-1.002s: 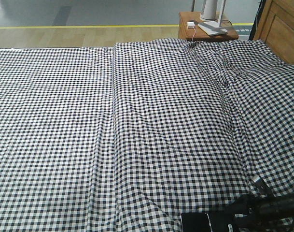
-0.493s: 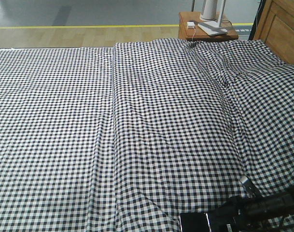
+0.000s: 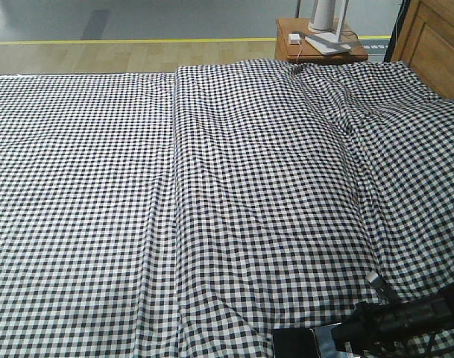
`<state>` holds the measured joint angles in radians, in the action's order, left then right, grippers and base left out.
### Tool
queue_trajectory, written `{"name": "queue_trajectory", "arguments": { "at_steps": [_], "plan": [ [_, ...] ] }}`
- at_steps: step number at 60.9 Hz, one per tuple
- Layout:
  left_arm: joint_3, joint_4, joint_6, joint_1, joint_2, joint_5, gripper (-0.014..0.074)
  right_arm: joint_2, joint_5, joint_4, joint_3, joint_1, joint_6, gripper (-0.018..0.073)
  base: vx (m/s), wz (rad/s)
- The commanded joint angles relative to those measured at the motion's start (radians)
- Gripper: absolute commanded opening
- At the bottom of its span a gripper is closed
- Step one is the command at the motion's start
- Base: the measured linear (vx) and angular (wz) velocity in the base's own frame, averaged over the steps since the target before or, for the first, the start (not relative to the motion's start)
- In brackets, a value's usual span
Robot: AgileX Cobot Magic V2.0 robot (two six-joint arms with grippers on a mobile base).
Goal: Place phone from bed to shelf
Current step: 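Lift the phone off the bed with the right gripper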
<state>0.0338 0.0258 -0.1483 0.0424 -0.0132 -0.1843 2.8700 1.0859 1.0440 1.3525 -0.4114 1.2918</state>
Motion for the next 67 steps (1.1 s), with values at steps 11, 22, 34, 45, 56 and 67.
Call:
{"name": "queue_trajectory", "arguments": {
  "at_steps": [11,22,34,45,56,67],
  "plan": [
    [-0.021,0.009,0.006,-0.004,-0.013,0.072,0.0001,-0.046,0.202,0.013,0.002,0.011,0.028,-0.0013,0.0,0.0],
    [-0.021,0.009,0.006,-0.004,-0.013,0.072,0.0001,-0.079,0.202,-0.008,0.002,0.011,0.012,-0.001,0.0,0.0],
    [-0.021,0.009,0.006,-0.004,-0.013,0.072,0.0001,-0.127,0.203,-0.016,-0.001,0.011,-0.019,-0.0009,0.0,0.0],
    [-0.021,0.009,0.006,-0.004,-0.013,0.072,0.0001,-0.185,0.203,-0.015,-0.02,0.012,-0.027,-0.0006,0.0,0.0],
    [-0.021,0.009,0.006,-0.004,-0.013,0.072,0.0001,-0.269,0.203,-0.01,-0.116,0.012,0.078,-0.0003,0.0,0.0],
    [-0.021,0.009,0.006,-0.004,-0.013,0.072,0.0001,-0.362,0.203,0.017,-0.217,0.012,0.162,-0.0002,0.0,0.0]
  ]
}}
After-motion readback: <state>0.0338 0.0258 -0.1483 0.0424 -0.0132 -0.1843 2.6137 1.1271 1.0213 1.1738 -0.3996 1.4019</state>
